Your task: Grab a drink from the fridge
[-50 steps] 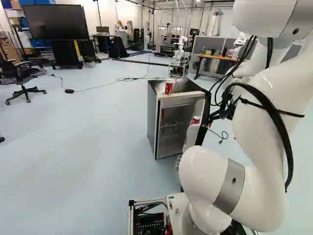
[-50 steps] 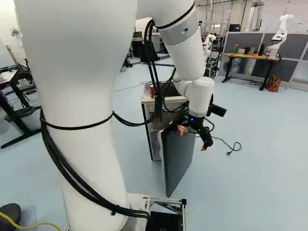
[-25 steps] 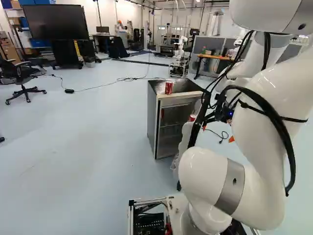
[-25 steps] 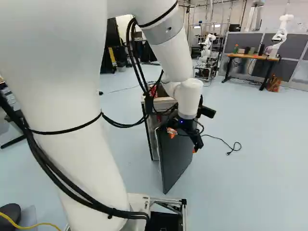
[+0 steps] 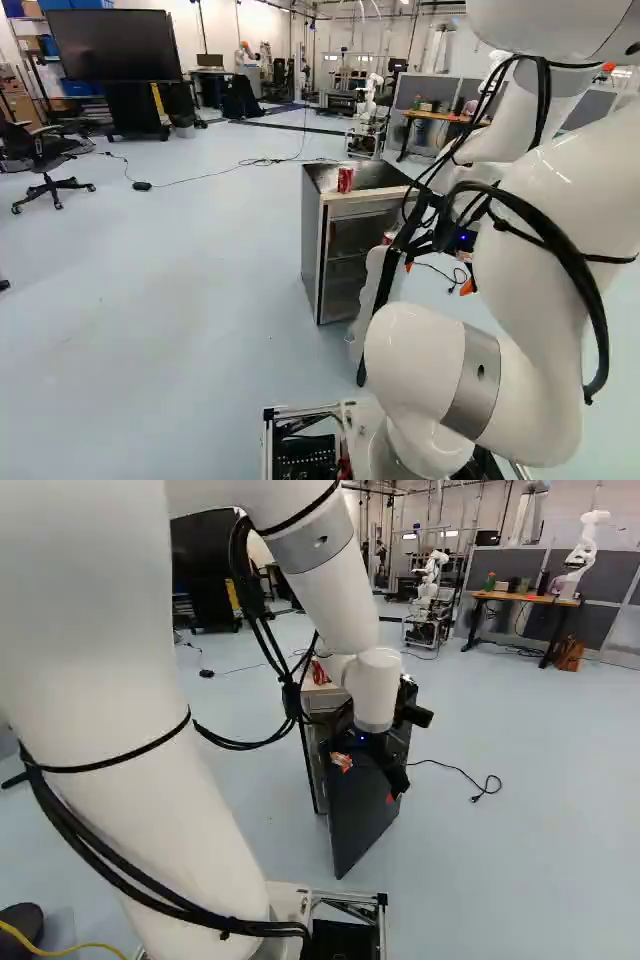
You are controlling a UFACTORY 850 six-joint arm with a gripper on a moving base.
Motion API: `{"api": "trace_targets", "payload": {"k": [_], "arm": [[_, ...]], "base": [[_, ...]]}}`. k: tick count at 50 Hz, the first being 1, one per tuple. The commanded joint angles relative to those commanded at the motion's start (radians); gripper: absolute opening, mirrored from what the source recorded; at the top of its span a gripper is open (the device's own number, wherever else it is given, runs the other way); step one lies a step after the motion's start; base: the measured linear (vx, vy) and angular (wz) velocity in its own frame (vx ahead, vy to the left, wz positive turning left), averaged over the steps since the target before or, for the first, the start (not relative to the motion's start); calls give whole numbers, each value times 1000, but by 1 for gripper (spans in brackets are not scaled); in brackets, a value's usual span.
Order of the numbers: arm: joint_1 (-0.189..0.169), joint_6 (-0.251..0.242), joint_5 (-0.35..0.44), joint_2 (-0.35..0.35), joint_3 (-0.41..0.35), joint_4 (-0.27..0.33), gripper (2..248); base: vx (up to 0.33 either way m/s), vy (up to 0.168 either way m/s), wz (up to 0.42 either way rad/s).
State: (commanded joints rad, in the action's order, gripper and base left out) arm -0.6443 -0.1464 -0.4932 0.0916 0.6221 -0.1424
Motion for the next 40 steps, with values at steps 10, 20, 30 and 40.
{"api": "trace_targets", "payload": {"k": [10,20,30,40], "arm": [[0,0,0,-1,-1,0,247],[-6,0,13,-7,-8,3,247],[-28,0,41,-31,-36,12,247],[-59,0,82,-68,-76,35,247]], "base": [[0,0,0],[0,0,0],[0,0,0],[0,0,0]]}}
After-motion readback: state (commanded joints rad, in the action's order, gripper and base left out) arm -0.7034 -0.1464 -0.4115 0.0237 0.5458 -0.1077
